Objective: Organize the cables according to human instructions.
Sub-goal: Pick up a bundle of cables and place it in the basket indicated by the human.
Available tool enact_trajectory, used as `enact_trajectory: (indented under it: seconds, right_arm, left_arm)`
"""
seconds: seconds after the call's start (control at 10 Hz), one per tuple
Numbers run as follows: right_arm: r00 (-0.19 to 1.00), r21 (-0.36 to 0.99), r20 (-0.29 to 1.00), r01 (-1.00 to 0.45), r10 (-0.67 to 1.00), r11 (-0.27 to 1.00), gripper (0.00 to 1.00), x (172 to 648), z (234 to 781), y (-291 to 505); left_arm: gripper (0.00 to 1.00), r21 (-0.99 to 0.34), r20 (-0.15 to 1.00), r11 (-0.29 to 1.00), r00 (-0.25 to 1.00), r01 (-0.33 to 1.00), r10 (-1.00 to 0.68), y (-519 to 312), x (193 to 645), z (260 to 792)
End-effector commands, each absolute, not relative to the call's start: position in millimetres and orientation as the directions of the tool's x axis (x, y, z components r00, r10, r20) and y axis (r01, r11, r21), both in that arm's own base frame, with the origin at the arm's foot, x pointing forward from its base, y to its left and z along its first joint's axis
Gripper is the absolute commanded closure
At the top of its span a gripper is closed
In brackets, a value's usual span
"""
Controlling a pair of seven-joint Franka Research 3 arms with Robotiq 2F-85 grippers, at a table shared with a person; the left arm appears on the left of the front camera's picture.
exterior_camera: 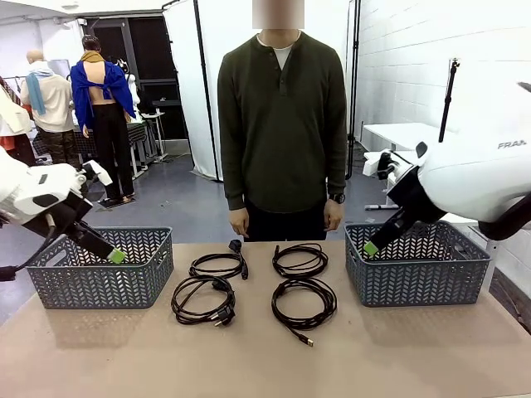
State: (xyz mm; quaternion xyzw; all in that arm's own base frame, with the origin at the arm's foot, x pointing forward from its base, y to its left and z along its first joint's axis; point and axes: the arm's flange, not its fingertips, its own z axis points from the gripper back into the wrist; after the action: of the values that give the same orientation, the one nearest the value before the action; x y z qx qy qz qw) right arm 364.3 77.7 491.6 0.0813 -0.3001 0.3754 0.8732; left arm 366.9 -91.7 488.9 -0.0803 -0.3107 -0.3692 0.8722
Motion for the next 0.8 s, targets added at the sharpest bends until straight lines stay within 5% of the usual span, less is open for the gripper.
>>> enact_trajectory:
  seconds: [0.0,0.7]
  right_arm:
    - [0.510,-0.083,0.608,-0.721,0.609,0.687,0.00,363.6,489.3,68.4]
    - [0.535,-0.085,0.594,-0.701,0.601,0.708,0.00,363.3,495.2,73.9]
  left_arm:
    - [0.00,0.046,0.641,0.675,0.497,0.736,-0.585,-80.7,357.5,482.9]
    - [0.00,0.079,0.616,0.708,0.523,0.702,-0.588,-86.8,365.6,492.9]
